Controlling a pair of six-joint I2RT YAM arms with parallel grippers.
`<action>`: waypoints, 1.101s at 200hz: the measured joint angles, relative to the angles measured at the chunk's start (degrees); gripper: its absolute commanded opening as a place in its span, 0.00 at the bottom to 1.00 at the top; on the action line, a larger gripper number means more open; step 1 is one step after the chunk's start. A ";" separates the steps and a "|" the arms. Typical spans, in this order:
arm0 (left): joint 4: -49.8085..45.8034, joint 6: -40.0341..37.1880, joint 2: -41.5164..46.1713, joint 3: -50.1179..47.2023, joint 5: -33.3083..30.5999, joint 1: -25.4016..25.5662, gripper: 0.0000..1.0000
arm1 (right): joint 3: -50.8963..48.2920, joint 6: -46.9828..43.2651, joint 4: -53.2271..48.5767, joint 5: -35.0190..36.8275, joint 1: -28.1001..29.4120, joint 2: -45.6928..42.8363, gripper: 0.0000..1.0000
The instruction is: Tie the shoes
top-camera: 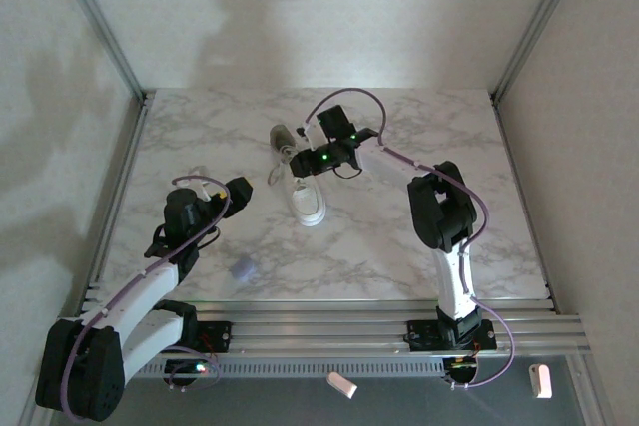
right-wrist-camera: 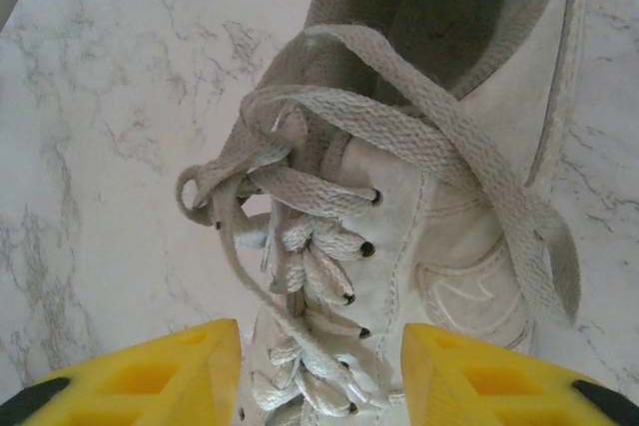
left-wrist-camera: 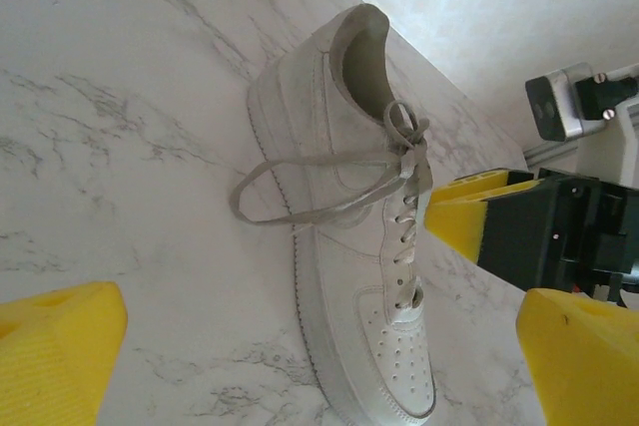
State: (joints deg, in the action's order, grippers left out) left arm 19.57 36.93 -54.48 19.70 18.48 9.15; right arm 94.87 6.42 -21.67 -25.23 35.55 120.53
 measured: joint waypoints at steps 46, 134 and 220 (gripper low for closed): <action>0.00 0.02 0.00 0.00 0.00 0.00 1.00 | 1.22 -1.31 -2.08 -0.42 0.31 0.96 0.32; 0.00 0.42 0.00 0.00 0.02 0.00 1.00 | 1.62 -2.21 -3.06 1.18 0.74 0.85 0.00; 0.00 0.42 0.00 0.00 0.02 0.00 1.00 | -4.83 -2.86 -3.10 3.67 0.74 -5.16 0.00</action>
State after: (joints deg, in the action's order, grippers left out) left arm 19.57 37.34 -54.48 19.70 18.50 9.15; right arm 90.04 3.55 -24.77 -21.56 36.29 115.37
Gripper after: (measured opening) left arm 0.996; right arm 0.061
